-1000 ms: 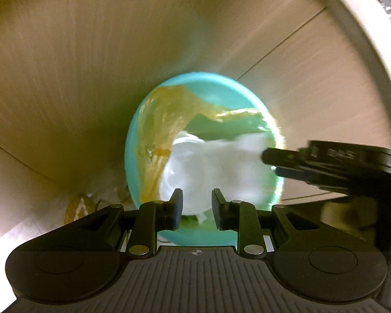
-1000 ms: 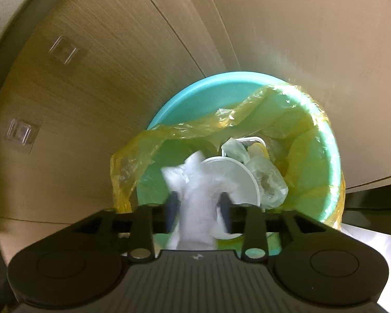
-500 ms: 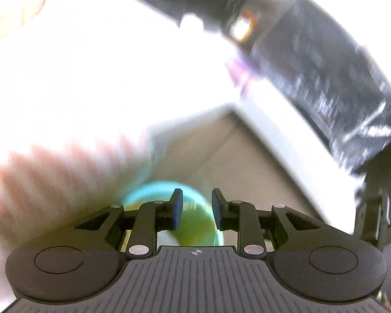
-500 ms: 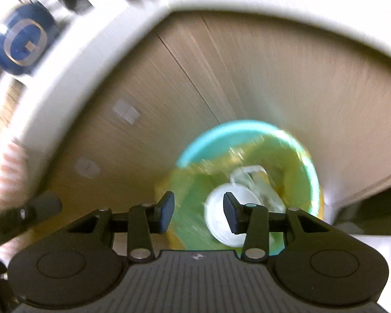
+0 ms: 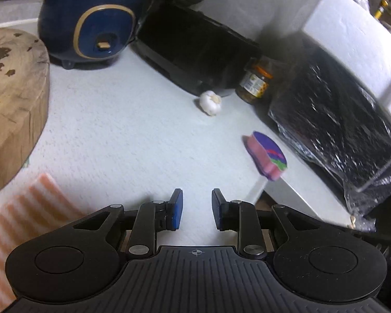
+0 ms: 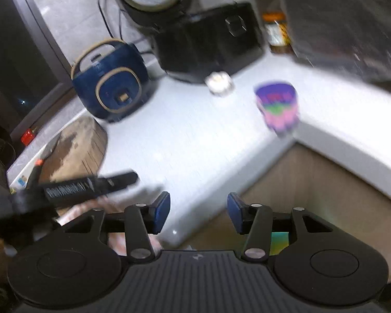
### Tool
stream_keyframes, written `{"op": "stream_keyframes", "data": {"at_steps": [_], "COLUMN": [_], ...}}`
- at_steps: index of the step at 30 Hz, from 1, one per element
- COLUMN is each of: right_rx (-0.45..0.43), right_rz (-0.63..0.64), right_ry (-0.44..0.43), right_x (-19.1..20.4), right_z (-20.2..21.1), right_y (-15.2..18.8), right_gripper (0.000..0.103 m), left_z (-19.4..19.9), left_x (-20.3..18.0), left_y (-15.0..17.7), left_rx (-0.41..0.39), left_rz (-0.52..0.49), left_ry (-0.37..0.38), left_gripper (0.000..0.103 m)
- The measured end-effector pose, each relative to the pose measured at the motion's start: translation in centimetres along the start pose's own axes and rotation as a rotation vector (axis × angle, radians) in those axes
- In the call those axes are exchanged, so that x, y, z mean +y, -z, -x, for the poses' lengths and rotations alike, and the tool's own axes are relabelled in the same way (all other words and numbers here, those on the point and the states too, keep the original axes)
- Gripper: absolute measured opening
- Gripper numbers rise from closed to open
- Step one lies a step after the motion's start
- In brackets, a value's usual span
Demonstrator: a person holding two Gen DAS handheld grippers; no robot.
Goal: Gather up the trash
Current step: 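Raise both tools from the bin back toward the sponge on the counter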
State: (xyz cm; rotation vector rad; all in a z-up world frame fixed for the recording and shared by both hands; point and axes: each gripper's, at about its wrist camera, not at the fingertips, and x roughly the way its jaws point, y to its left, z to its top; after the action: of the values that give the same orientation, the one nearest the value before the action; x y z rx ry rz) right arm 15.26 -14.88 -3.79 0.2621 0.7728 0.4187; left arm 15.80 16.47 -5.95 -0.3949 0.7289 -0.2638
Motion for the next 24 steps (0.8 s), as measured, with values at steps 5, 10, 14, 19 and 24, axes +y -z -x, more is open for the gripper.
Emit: {"op": "stream_keyframes", "data": {"at_steps": [5, 10, 14, 19, 24], "right_rx": [-0.043, -0.072, -0.140, -0.140, -0.125], "right_rz": [0.035, 0.073, 0.185, 0.397, 0.423], "right_ry": [0.069, 0.135, 0.244, 0.429, 0.460], "right_x": [3.1, 4.9, 4.7, 2.0, -2.3], "right_z": [-2.5, -4.0, -4.9, -7.7, -8.8], "right_y": [-3.4, -6.8, -8.4, -9.1, -9.7], "right_gripper": [0.051, 0.051, 0.060, 0.060, 0.060], "left_z": [-1.0, -1.5, -1.8, -2.1, -2.9], "left_x": [2.7, 3.1, 2.1, 1.0, -0.9], "left_y": [-0.9, -1.4, -1.2, -1.1, -1.3], "left_rx": [0.013, 0.019, 0.027, 0.005, 0.019], "left_rz": [0.045, 0.065, 0.033, 0.089, 0.080], "left_ry": [0.033, 0.059, 0.054, -0.010, -0.071], "left_gripper": [0.027, 0.027, 0.027, 0.027, 0.027]}}
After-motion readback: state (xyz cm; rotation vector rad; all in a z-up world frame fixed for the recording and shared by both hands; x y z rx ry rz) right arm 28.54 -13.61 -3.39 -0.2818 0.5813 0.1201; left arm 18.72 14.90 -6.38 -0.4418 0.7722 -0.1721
